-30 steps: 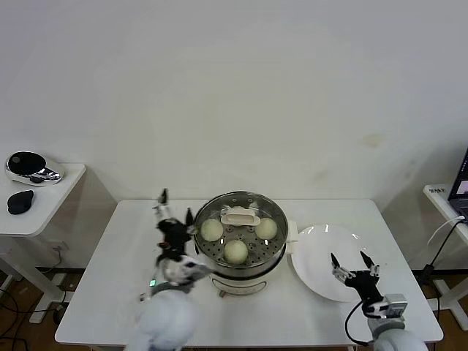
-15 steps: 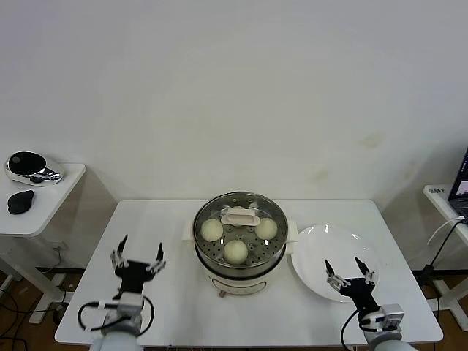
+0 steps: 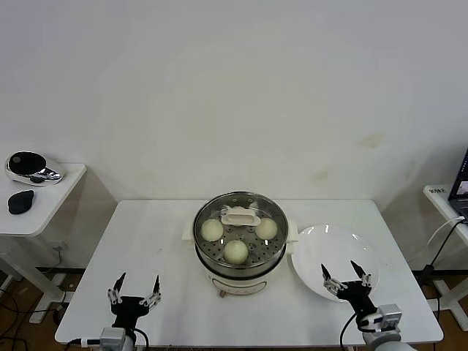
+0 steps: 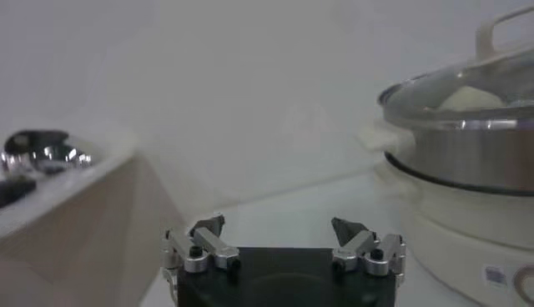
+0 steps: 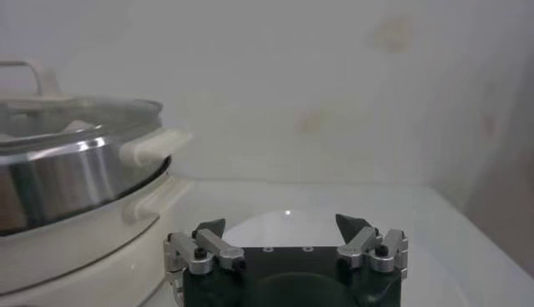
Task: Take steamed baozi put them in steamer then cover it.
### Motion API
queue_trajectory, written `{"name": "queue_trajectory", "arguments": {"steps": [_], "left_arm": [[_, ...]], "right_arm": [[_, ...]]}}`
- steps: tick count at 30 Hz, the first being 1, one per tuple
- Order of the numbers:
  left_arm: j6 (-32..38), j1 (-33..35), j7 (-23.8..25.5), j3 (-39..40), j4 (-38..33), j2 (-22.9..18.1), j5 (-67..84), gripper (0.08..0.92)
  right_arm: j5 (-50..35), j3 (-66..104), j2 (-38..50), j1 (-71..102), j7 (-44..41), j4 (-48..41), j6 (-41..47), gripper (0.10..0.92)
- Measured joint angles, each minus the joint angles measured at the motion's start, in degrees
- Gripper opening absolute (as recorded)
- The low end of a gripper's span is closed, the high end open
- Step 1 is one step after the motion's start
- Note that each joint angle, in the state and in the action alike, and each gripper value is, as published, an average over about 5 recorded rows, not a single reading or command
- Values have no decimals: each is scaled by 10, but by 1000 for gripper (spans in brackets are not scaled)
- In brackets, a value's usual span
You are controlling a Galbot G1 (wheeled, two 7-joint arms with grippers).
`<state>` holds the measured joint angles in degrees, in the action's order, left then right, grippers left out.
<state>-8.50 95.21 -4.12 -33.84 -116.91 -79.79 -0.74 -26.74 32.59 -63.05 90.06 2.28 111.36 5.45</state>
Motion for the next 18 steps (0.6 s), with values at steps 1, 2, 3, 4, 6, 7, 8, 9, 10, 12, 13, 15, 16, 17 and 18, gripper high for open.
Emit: {"name": "queue_trajectory", "arguments": {"steps": [1, 2, 3, 4, 6, 7, 8, 9, 10, 12, 13, 15, 16, 17, 18], "left_arm": [[1, 3, 0, -1, 1, -1, 4, 823], [3, 6, 1, -2, 2, -1, 7, 823], [4, 9, 2, -3, 2, -1, 10, 823], [4, 10, 3, -4, 2, -1, 13, 823], [6, 13, 6, -7, 2, 0, 19, 823], [7, 15, 7, -9, 2, 0, 21, 823], [8, 16, 8, -10, 2, 0, 24, 823], [8, 17, 10, -12, 2, 0, 26, 823], [9, 18, 12, -13, 2, 0, 28, 823], [11, 19, 15, -16, 2, -1, 31, 823], [11, 20, 16, -18, 3, -1, 33, 823], [12, 22, 19, -20, 3, -1, 36, 823], [13, 24, 20, -22, 3, -1, 38, 823], [13, 25, 21, -23, 3, -1, 39, 823], [14, 27, 23, -24, 3, 0, 40, 823]], "right_arm": [[-1, 0, 0, 0, 1, 0, 0, 823], [-1, -1, 0, 0, 2, 0, 0, 822], [-2, -1, 0, 0, 3, -1, -1, 823], [-2, -1, -1, 0, 3, -1, -1, 823], [-3, -1, -1, 0, 4, -2, -2, 823], [-4, 0, -2, 0, 5, -3, -3, 823], [-5, 0, -2, 0, 5, -2, -3, 823], [-6, 1, -3, 0, 6, -2, -3, 823], [-7, 2, -4, 0, 7, -2, -3, 823], [-9, 3, -4, 2, 7, 0, -2, 822], [-9, 3, -4, 3, 7, 1, -2, 822], [-11, 3, -2, 5, 7, 3, -1, 823], [-11, 3, -1, 6, 8, 4, -1, 823], [-12, 3, 1, 7, 8, 4, -1, 823], [-11, 3, 3, 7, 8, 5, -1, 823]]}}
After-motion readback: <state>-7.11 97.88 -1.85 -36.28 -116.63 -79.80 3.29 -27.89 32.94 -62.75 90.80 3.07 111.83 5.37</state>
